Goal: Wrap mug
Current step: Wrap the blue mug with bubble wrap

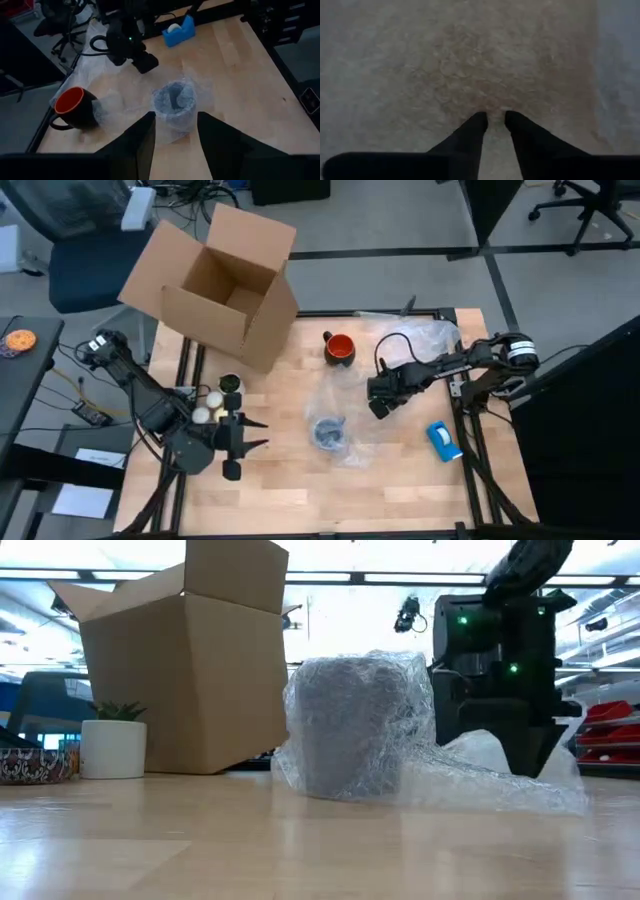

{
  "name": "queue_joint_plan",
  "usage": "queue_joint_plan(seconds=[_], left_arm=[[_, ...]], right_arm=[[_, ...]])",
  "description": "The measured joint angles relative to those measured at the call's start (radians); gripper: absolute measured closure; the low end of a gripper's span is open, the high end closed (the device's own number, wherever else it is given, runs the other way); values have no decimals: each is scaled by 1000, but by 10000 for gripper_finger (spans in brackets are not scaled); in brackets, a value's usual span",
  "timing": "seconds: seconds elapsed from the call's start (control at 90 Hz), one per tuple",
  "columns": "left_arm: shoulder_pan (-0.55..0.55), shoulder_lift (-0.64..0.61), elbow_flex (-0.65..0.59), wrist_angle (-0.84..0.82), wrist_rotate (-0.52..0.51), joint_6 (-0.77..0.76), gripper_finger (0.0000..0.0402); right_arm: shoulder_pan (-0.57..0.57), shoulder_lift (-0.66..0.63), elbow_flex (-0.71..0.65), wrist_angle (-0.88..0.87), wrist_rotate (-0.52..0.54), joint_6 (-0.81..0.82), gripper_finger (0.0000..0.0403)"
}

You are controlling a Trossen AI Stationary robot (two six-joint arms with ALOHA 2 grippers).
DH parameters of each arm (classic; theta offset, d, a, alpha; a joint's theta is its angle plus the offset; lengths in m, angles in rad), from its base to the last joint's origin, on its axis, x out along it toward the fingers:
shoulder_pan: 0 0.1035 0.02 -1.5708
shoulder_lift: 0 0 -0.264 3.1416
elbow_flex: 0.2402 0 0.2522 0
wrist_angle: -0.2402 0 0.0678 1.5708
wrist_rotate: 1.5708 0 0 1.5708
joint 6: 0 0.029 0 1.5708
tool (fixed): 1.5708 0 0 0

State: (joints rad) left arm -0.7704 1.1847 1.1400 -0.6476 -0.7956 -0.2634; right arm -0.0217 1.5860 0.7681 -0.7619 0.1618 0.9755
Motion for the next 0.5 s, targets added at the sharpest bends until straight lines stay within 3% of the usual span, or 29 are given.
queue_joint_plan(seconds=[0.289, 0.4, 0.5], left_arm=[[0, 0, 0, 0, -1, 0, 273], [0, 0, 0, 0, -1, 0, 273], [0, 0, 0, 0, -1, 0, 273]], right_arm=[[0, 2, -2, 66, 2, 0, 224], [0, 3, -2, 85, 2, 1, 222], [0, 4, -3, 107, 1, 1, 245]])
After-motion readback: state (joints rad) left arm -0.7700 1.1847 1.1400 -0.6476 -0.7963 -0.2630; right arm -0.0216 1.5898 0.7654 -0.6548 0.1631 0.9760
